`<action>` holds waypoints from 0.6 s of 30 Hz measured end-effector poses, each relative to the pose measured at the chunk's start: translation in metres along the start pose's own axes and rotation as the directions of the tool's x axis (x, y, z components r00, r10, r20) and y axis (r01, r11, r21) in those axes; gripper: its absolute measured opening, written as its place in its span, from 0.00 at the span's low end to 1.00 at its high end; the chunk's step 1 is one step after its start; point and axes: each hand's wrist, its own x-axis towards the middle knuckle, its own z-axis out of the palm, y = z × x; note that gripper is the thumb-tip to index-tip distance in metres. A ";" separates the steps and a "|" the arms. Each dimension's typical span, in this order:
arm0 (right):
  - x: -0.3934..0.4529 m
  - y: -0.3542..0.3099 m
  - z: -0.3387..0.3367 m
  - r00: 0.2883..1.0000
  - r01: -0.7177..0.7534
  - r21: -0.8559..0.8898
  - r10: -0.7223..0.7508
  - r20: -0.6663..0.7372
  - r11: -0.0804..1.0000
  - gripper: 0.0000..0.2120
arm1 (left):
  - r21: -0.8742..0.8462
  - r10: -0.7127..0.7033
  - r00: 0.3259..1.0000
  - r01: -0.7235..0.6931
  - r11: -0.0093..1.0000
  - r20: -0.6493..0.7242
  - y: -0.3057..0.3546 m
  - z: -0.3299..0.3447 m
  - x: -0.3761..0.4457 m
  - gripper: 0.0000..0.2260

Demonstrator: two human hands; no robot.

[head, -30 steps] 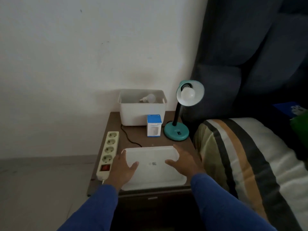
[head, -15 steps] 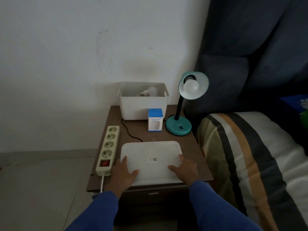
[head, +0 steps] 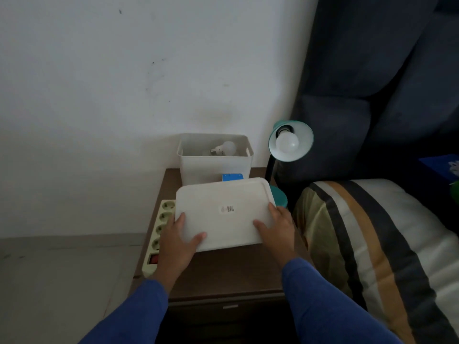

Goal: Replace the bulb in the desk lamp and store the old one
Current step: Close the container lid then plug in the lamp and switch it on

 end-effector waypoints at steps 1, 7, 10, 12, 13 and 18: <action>0.007 -0.007 0.000 1.000 0.020 -0.001 -0.020 -0.010 1.000 0.31 | 0.009 0.010 1.000 -0.010 1.000 -0.029 0.004 -0.005 0.007 0.36; 0.056 -0.047 0.008 0.996 0.083 0.053 -0.081 -0.034 0.995 0.30 | 0.059 0.070 0.991 -0.064 0.996 -0.115 0.024 -0.029 0.066 0.37; 0.082 -0.063 0.014 0.992 0.117 0.065 -0.113 -0.060 0.991 0.29 | 0.067 0.101 0.984 -0.092 0.994 -0.145 0.037 -0.037 0.100 0.36; 0.100 -0.071 0.018 0.990 0.127 0.072 -0.122 -0.071 0.989 0.29 | 0.069 0.114 0.982 -0.105 0.992 -0.150 0.044 -0.039 0.122 0.37; 0.111 -0.075 0.019 0.990 0.126 0.070 -0.121 -0.072 0.990 0.29 | 0.070 0.119 0.982 -0.109 0.992 -0.145 0.047 -0.039 0.134 0.38; 0.165 -0.089 0.023 0.986 0.143 -0.025 -0.145 -0.084 0.989 0.29 | 0.076 0.125 0.988 -0.118 0.990 -0.092 0.060 -0.032 0.187 0.39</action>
